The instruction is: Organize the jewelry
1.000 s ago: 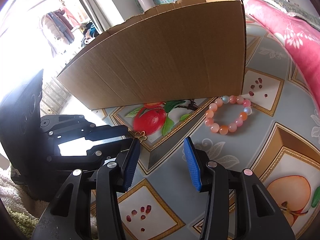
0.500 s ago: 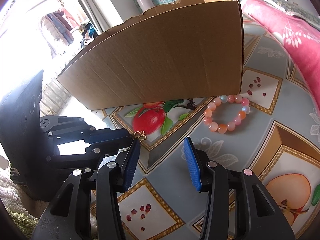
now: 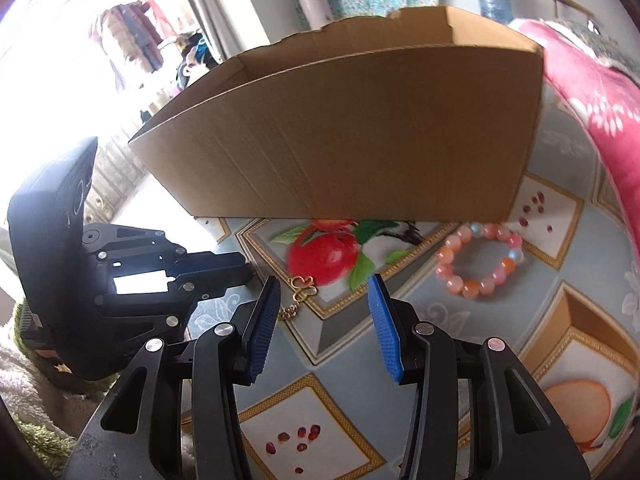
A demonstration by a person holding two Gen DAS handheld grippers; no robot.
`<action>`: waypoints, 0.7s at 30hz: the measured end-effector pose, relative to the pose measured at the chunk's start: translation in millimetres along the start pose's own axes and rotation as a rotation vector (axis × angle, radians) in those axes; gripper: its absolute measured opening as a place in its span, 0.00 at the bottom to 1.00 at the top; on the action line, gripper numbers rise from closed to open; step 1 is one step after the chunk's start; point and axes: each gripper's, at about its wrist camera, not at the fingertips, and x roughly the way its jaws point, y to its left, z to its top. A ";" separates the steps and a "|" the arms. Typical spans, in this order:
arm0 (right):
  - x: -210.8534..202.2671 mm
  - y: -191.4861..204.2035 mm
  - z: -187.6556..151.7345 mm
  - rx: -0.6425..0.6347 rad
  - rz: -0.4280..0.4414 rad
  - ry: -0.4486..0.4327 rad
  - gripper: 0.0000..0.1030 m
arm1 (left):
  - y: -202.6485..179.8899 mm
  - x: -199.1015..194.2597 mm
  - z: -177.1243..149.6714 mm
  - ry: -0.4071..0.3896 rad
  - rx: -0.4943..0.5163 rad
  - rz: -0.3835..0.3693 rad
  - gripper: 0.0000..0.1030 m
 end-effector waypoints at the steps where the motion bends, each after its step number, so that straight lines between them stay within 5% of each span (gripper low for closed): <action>1: 2.4 2.8 2.3 -0.017 0.000 0.005 0.40 | 1.2 -0.6 -1.2 -0.001 -0.006 0.003 0.08; 19: 37.7 36.7 12.2 -0.192 -0.137 0.137 0.19 | 8.4 -5.5 -10.5 -0.033 -0.027 0.007 0.08; 21: 39.8 39.7 13.5 -0.201 -0.154 0.153 0.11 | 8.1 -5.4 -10.8 -0.037 -0.026 0.005 0.08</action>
